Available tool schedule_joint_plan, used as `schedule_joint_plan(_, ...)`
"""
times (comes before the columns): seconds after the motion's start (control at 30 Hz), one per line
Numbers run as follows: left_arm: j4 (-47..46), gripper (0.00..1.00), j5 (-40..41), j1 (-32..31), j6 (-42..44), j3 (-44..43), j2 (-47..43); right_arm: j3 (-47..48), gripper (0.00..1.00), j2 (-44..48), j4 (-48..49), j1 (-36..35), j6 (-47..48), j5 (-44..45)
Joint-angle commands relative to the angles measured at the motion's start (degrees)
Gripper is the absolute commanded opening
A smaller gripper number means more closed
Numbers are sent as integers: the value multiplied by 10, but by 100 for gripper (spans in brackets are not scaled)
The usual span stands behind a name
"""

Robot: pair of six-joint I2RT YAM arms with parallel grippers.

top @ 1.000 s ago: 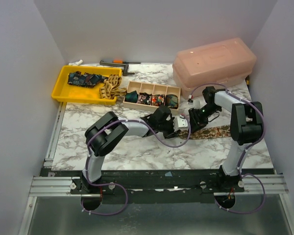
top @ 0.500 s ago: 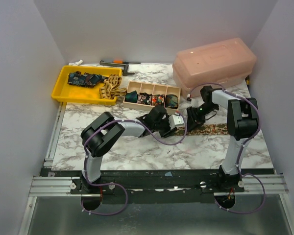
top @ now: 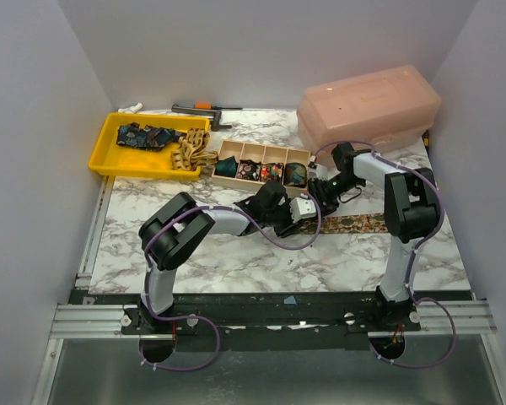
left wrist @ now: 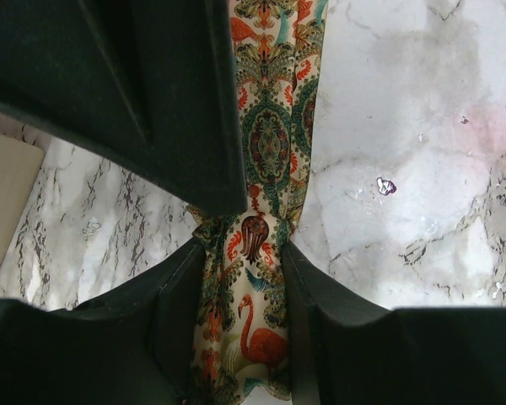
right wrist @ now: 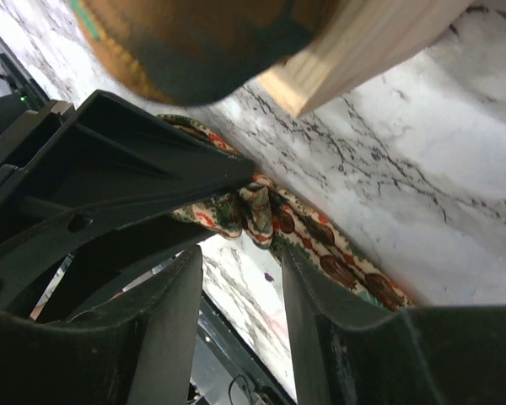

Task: Roll the ties
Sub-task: Roll the tie at the center of the board.

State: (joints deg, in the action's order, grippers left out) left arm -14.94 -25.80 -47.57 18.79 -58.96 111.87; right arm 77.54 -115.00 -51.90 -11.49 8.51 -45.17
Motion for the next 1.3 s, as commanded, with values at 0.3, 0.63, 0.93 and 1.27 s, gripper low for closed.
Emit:
schedule_joint_plan(0.3, 136, 41, 3, 3, 7, 27, 49, -5, 52, -44, 42, -28, -10, -42)
schedule_joint_plan(0.63, 140, 41, 2, 4, 0, 24, 52, -32, 36, -9, 26, -29, 0, -41)
schedule_joint_plan(0.93, 140, 44, 0, 4, -5, 21, 55, -61, 11, 0, 61, -29, -22, -29)
schedule_joint_plan(1.27, -163, 79, -93, 63, -86, 180, -58, -87, 0, -36, 89, -29, -31, 65)
